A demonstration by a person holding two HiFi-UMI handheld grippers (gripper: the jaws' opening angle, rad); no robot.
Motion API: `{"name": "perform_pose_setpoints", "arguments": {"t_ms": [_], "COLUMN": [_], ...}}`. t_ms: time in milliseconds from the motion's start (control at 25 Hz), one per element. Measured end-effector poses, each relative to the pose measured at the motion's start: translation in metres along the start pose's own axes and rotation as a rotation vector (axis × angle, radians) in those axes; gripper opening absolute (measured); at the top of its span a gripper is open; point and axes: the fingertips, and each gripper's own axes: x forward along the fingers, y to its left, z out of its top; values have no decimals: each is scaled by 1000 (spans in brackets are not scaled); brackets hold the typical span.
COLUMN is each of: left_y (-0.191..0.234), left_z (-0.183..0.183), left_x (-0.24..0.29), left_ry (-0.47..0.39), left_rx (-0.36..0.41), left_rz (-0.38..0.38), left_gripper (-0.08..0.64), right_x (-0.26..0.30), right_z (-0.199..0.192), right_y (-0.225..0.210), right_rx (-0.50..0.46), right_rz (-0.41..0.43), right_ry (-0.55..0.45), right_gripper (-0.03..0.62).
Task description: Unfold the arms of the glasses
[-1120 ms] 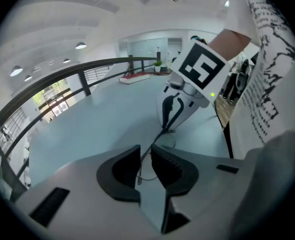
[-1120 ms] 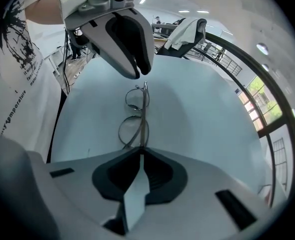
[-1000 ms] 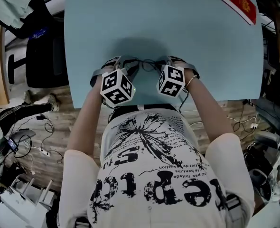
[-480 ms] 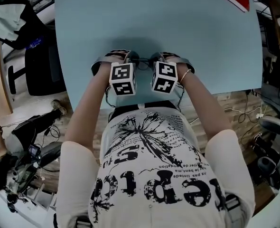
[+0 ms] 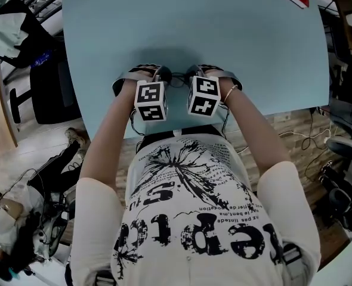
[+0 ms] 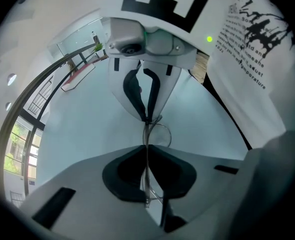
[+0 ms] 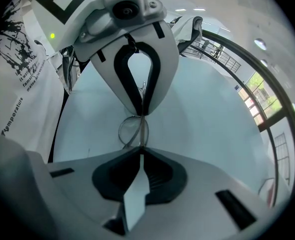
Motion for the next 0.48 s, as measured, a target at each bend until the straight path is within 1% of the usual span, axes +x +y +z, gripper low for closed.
{"name": "perform_pose_setpoints", "arguments": {"t_ms": [160,280,480], "left_y": [-2,-2,-2], "left_z": [0,-2,1], "left_x": [-5,-9,-13], "left_ry": [-14,-27,-60], "left_rx": [-23,-53,-77], "left_rz": [-4,-6,-1], "left_gripper": [31,31,31], "right_x": [-2,-1,-1], "right_z": [3,6,4], "right_y": [-1,-1,-2], "right_rx": [9,4,2], "right_rz": [4,1,6], "right_ry": [-11,-7,1], "right_gripper": [34,34,34]}}
